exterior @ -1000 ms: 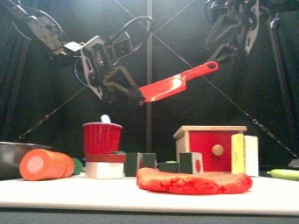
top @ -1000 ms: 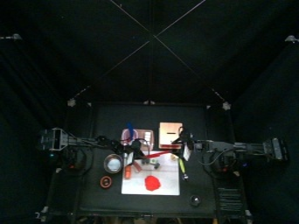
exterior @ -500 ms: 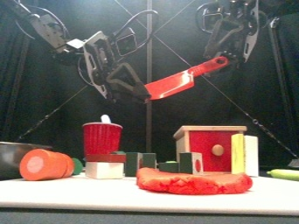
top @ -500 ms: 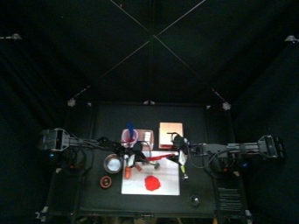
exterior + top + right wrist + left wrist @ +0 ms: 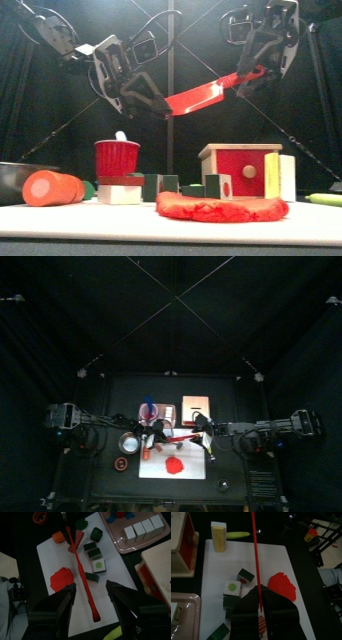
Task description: Grab knife handle
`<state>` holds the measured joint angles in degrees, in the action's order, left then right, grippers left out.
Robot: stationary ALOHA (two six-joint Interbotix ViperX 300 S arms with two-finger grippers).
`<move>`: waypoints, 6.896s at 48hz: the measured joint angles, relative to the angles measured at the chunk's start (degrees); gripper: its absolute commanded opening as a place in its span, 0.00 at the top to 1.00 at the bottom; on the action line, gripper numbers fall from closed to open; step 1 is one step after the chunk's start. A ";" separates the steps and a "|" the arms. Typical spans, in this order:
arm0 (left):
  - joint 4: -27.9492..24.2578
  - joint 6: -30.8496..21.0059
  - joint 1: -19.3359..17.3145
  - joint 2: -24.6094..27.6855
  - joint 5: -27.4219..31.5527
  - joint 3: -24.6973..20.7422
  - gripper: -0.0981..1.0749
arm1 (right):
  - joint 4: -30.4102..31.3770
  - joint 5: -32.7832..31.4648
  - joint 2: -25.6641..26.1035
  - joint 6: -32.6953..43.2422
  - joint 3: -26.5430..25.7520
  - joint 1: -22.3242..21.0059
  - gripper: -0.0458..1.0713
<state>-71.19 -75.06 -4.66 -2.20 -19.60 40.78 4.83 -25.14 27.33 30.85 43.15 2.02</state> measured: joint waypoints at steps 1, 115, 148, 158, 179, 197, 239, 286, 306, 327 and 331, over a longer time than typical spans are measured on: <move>0.00 0.00 0.00 0.00 0.00 0.00 0.63 | 0.00 0.09 0.00 0.00 0.09 0.00 0.20; 0.00 0.35 -0.53 -5.71 3.69 0.00 0.32 | 2.90 10.63 3.08 0.53 7.21 -0.18 0.87; 0.09 0.35 -0.44 -18.90 12.66 -1.93 0.32 | 3.87 13.10 7.03 0.44 10.63 -0.79 0.87; 0.09 0.35 0.88 -20.04 20.30 -3.08 0.32 | 3.87 14.41 6.86 0.44 10.63 -1.23 0.87; -1.41 0.97 9.14 -19.95 30.94 -7.56 0.33 | 3.78 15.03 6.42 0.70 10.63 -1.49 0.87; -0.62 6.94 15.82 -18.72 41.13 -12.04 0.33 | 3.78 15.82 5.19 0.70 10.72 -1.58 0.87; 16.61 35.16 22.32 -7.47 31.64 -9.58 0.33 | 3.69 15.91 3.96 0.79 10.72 -2.29 0.87; 16.79 30.94 19.42 -6.86 23.03 -6.94 0.40 | 3.16 16.00 3.52 0.79 10.63 -2.64 0.87; 22.06 31.03 14.94 -11.25 16.52 -0.88 0.40 | 3.08 16.00 3.52 0.79 10.72 -2.64 0.87; 31.73 33.93 5.10 -16.00 1.58 7.56 0.37 | 3.08 15.91 3.52 0.79 10.72 -2.64 0.87; 34.10 36.30 4.48 -16.08 0.00 8.79 0.34 | 2.99 15.91 3.52 0.88 10.72 -2.64 0.87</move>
<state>-37.09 -38.76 -0.18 -18.28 -19.60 49.57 7.82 -9.23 30.85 31.73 53.88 -0.62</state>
